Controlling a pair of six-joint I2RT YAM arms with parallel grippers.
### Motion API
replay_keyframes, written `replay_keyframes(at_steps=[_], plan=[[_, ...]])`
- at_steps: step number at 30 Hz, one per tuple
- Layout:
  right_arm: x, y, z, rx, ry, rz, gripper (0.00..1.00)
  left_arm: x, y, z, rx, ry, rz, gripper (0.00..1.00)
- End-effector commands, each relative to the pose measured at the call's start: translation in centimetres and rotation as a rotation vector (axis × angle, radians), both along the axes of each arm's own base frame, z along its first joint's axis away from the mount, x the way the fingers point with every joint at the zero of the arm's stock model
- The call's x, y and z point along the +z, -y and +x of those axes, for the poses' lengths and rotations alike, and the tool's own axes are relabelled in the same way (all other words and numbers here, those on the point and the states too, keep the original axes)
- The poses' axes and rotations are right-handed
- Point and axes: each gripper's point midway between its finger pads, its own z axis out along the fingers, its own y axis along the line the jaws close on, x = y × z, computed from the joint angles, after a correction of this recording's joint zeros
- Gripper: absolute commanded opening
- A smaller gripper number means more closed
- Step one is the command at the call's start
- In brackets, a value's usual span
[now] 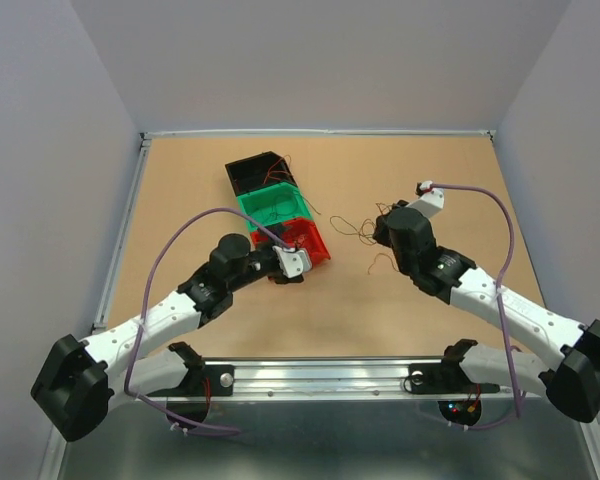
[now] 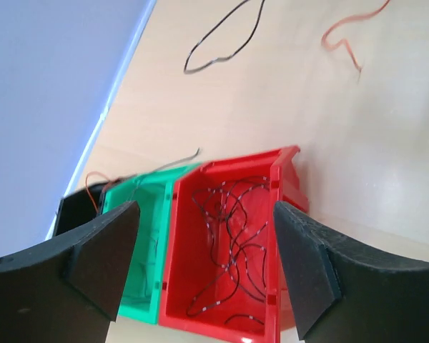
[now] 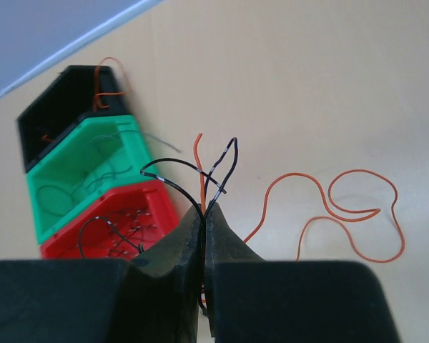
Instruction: Untangle the cables
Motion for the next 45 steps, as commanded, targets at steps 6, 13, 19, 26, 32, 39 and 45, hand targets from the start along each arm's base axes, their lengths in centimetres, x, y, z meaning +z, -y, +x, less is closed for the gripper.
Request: replay_keyframes(at_steps=[6, 13, 19, 26, 32, 39, 45], plan=[[3.3, -3.1, -1.0, 0.228, 0.100, 0.044, 0.01, 4.1, 4.5, -1.6, -0.218, 0.136, -0.016, 0.87], [3.5, -3.7, -1.4, 0.279, 0.100, 0.046, 0.01, 5.8, 6.1, -1.4, -0.287, 0.342, 0.018, 0.81], [3.4, -4.5, -1.6, 0.324, 0.094, 0.050, 0.01, 6.1, 6.7, -0.8, -0.262, 0.428, 0.001, 0.67], [3.3, -5.1, -1.6, 0.347, 0.085, 0.061, 0.01, 4.6, 8.1, 0.5, -0.237, 0.418, 0.055, 0.47], [3.0, -4.5, -1.6, 0.328, 0.086, 0.034, 0.03, 4.3, 7.9, 2.1, -0.131, 0.382, 0.038, 0.00], [0.1, -1.1, 0.2, 0.083, 0.049, -0.012, 0.20, 7.1, 6.4, -0.3, -0.141, 0.366, -0.098, 0.00], [-3.7, 6.5, 2.4, -0.237, -0.041, -0.018, 0.59, 8.9, 5.4, -5.6, -0.315, 0.347, -0.202, 0.00]])
